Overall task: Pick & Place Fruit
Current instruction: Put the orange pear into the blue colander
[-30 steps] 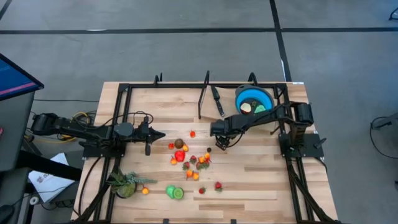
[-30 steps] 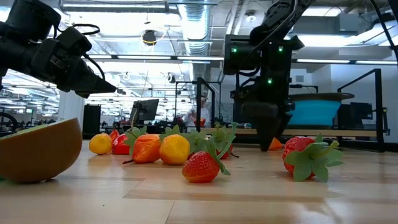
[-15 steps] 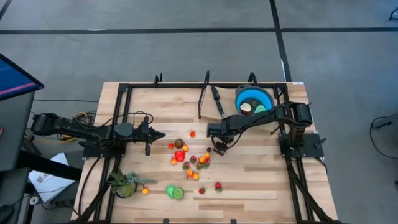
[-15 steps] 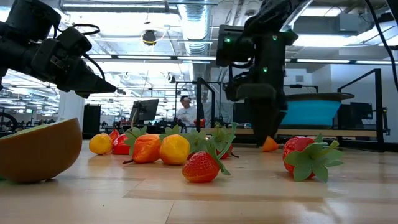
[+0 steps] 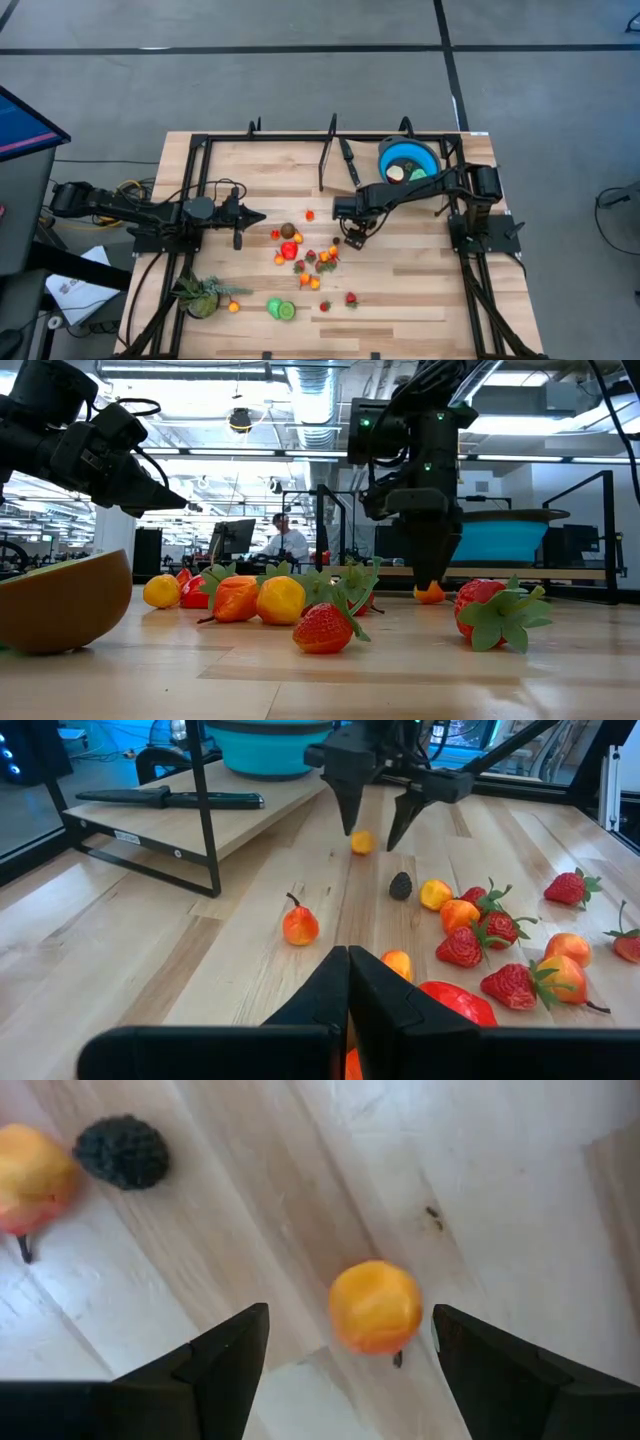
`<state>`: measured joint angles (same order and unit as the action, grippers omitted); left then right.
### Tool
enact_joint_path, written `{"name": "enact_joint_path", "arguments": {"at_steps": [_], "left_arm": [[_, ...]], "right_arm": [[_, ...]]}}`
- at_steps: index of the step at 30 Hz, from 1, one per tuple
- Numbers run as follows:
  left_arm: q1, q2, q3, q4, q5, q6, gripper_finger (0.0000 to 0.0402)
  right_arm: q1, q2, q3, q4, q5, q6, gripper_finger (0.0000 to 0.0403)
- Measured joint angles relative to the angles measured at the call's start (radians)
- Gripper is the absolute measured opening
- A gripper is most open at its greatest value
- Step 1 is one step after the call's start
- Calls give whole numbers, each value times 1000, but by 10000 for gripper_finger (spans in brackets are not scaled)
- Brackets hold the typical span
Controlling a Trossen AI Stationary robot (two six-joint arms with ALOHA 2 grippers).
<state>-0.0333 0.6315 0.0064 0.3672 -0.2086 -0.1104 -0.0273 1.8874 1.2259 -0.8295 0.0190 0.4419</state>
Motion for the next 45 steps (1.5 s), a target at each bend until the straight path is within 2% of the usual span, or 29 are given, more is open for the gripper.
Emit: {"name": "enact_joint_path", "arguments": {"at_steps": [10, 22, 27, 38, 41, 45], "left_arm": [[0, 0, 0, 0, 0, 0, 1], [0, 14, 0, -3, 0, 0, 1], [0, 19, 0, 0, 0, 0, 1], [0, 19, 0, 0, 0, 0, 1], [0, 19, 0, 0, 0, 0, 1], [0, 19, 0, 0, 0, 0, 1]], "right_arm": [[1, 11, -4, 13, 35, -10, 276], [0, 63, 0, 3, 37, -98, 272], [0, 65, -1, 6, 35, -114, 239], [2, 67, -2, 26, 25, -162, 117], [2, 67, -3, 25, 23, -163, 104], [6, 60, -1, 26, 23, -163, 113]]}}
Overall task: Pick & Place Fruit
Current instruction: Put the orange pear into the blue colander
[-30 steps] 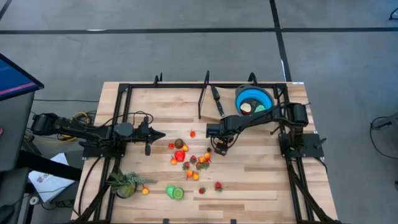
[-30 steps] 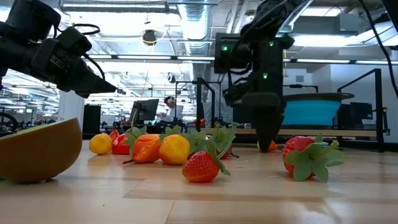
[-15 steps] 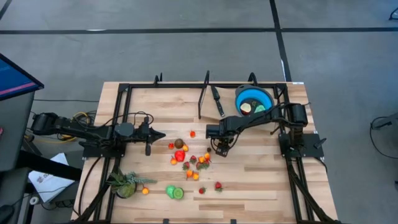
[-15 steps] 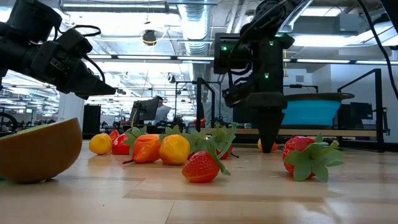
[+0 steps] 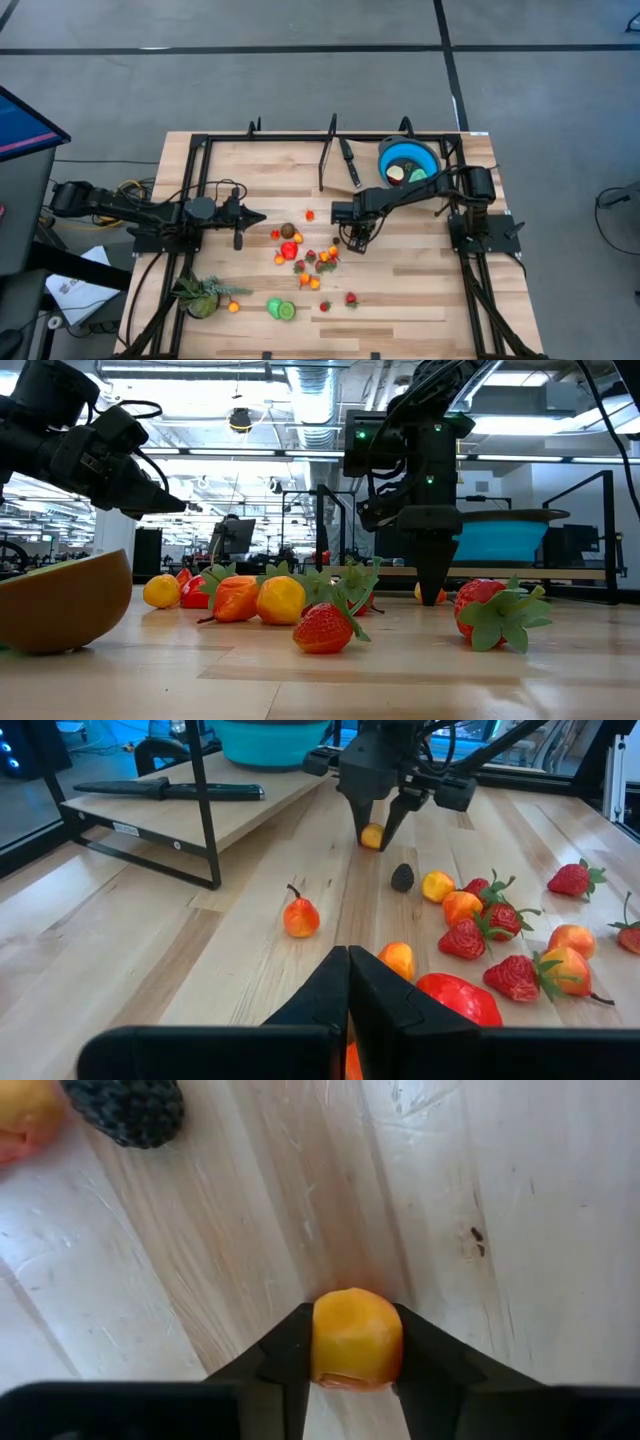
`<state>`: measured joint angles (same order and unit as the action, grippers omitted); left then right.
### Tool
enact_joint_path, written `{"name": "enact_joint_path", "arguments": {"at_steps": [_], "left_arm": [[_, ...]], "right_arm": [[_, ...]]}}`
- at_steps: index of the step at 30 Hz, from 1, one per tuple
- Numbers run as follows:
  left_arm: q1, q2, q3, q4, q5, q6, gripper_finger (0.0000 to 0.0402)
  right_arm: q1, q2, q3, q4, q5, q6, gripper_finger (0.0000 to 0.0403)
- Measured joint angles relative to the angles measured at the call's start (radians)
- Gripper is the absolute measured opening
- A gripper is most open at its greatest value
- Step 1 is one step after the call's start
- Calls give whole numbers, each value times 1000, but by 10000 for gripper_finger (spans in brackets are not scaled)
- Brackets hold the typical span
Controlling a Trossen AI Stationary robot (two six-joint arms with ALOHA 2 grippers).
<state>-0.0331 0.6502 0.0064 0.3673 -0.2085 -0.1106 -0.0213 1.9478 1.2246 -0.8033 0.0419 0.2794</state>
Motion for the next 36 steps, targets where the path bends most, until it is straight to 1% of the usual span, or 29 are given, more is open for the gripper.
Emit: {"name": "enact_joint_path", "arguments": {"at_steps": [4, 7, 12, 18, 22, 27, 30, 36], "left_arm": [[0, 0, 0, 0, 0, 0, 1], [0, 0, 0, 0, 0, 0, 1], [0, 0, 0, 0, 0, 0, 1], [0, 0, 0, 0, 0, 0, 1], [0, 0, 0, 0, 0, 0, 1], [0, 0, 0, 0, 0, 0, 1], [0, 0, 0, 0, 0, 0, 1], [0, 0, 0, 0, 0, 0, 1]], "right_arm": [[9, -2, 28, -37, 19, -2, 122], [7, -7, 65, -51, 21, -2, 111], [7, -8, 140, -169, 14, -44, 93], [-2, -11, 259, -371, 11, -74, 106], [-18, -11, 347, -498, 10, -108, 102], [-64, -12, 443, -631, 15, -166, 96], [-107, -12, 479, -690, 44, -189, 98], [-211, -36, 495, -744, 63, -255, 98]]}}
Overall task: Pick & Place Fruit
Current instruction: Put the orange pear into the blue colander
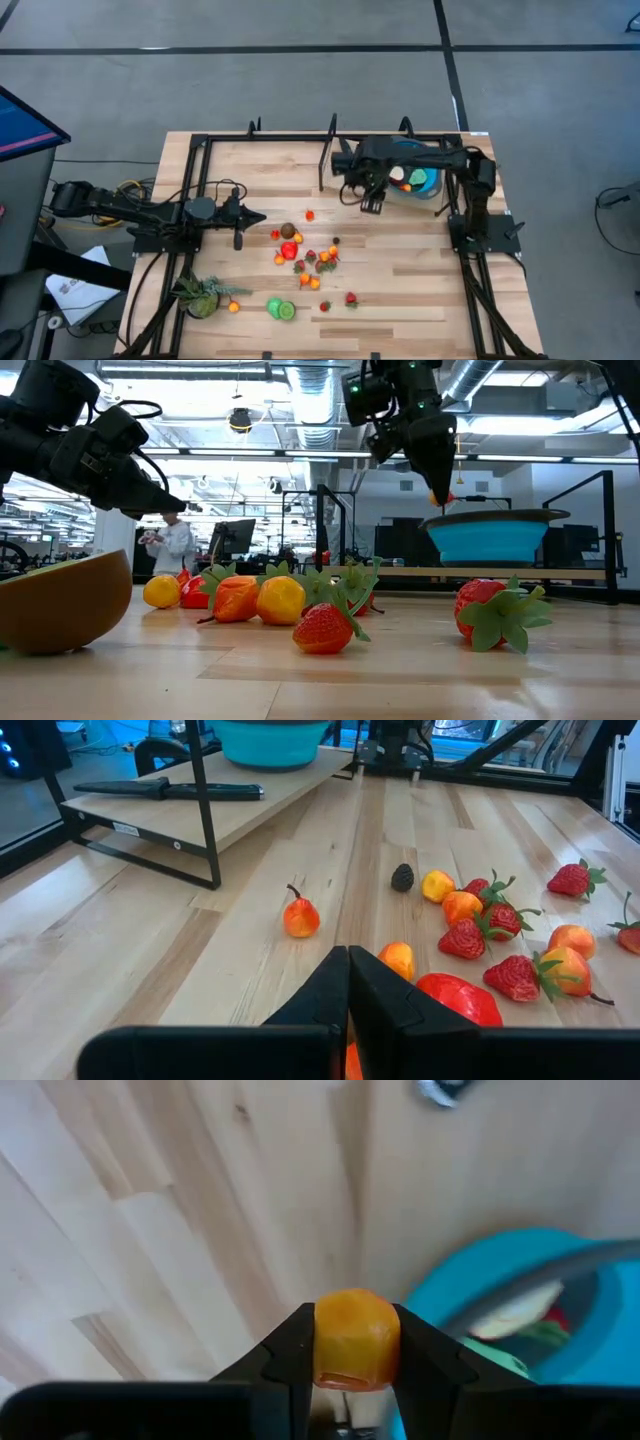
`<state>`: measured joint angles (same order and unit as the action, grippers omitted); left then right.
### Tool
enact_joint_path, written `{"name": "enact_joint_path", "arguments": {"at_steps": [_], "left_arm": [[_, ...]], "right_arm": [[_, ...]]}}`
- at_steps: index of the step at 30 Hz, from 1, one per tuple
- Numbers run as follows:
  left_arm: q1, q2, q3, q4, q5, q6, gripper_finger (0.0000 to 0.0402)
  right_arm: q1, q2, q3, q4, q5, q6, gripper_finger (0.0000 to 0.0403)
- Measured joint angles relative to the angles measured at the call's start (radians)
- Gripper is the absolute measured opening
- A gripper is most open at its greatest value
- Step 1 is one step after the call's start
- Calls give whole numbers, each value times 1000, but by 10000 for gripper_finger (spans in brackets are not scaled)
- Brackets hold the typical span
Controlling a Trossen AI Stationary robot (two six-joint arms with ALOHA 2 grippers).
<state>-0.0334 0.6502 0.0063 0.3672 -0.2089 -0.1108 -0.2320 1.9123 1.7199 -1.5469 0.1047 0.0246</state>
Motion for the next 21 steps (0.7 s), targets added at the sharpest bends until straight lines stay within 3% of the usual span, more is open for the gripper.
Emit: {"name": "enact_joint_path", "arguments": {"at_steps": [10, 21], "left_arm": [[0, 0, 0, 0, 0, 0, 1], [0, 0, 0, 0, 0, -2, 1]], "right_arm": [[-228, -122, -6, 24, 1, -50, 98], [-422, -129, -98, 103, 1, -176, 107]]}}
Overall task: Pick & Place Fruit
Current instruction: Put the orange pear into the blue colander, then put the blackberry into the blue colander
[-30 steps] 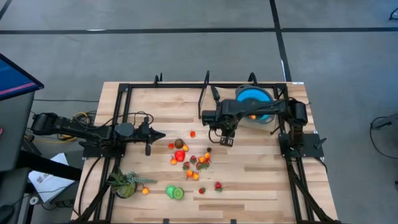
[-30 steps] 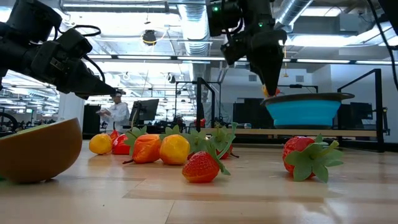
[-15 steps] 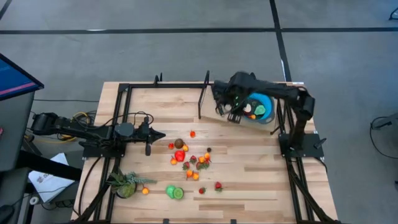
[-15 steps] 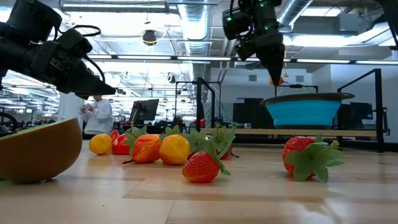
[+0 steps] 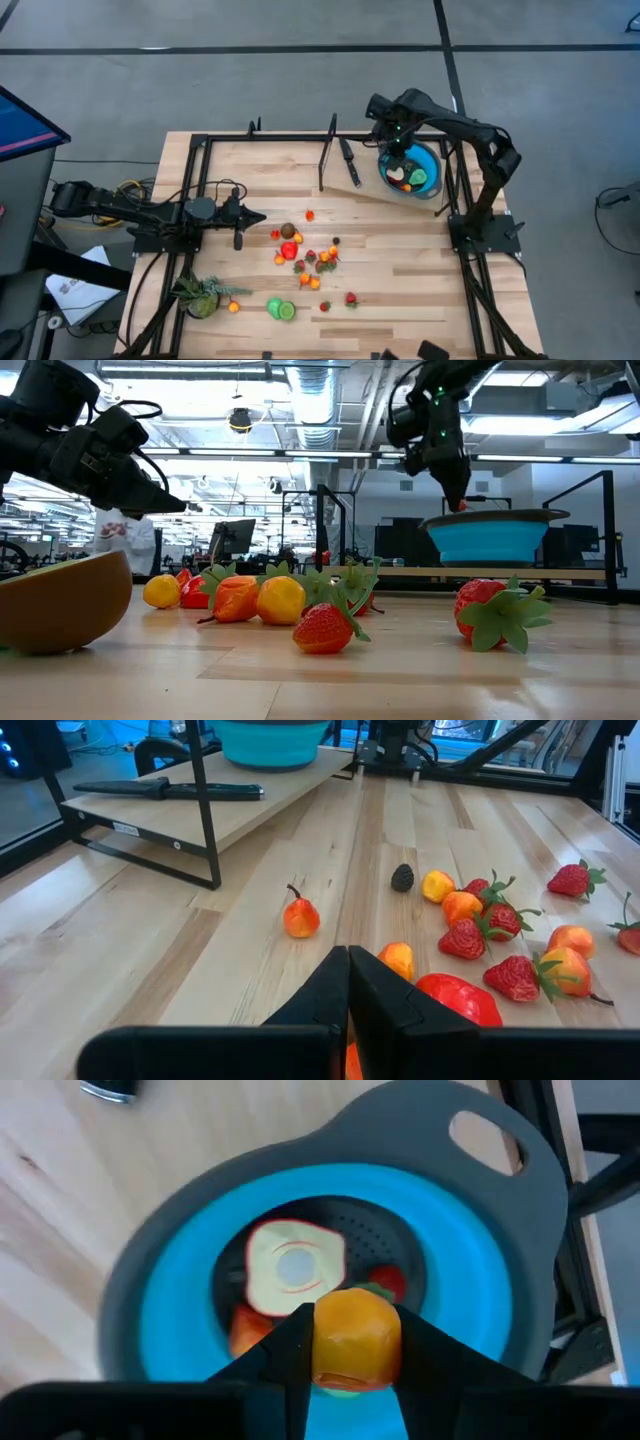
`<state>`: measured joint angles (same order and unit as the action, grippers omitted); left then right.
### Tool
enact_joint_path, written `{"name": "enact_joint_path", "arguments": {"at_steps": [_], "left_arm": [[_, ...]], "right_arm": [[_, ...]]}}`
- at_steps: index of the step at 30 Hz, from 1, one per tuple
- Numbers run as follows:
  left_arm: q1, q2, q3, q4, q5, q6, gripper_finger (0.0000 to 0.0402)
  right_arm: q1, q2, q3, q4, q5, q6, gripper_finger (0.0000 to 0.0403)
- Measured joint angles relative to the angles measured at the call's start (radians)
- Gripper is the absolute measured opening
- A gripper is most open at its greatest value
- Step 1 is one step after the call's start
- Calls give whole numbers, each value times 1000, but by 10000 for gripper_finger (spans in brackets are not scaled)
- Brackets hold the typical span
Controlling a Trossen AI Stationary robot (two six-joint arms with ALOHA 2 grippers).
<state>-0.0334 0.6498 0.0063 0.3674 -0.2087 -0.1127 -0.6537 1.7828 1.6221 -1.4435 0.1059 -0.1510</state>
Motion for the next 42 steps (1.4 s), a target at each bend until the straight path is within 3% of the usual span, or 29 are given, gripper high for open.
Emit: {"name": "enact_joint_path", "arguments": {"at_steps": [7, 16, 20, 26, 32, 36, 42], "left_arm": [[0, 0, 0, 0, 0, -1, 1], [0, 0, 0, 0, 0, -8, 1], [0, 0, 0, 1, 0, -8, 1], [0, 0, 0, 1, 0, -8, 1], [0, 0, 0, 1, 0, -8, 1], [0, 0, 0, 1, 0, -8, 1], [0, 0, 0, 1, 0, -8, 1]], "right_arm": [[-60, 0, -32, 30, 0, -16, 124], [-75, 0, -32, 44, 0, -121, 213], [-70, -5, -32, 43, 0, -121, 226], [-22, -85, -17, 58, -37, -145, 177], [56, -234, -61, 226, -281, -147, 109], [121, -355, -191, 433, -397, -140, 73], [250, -531, -457, 716, -399, 11, 38]]}}
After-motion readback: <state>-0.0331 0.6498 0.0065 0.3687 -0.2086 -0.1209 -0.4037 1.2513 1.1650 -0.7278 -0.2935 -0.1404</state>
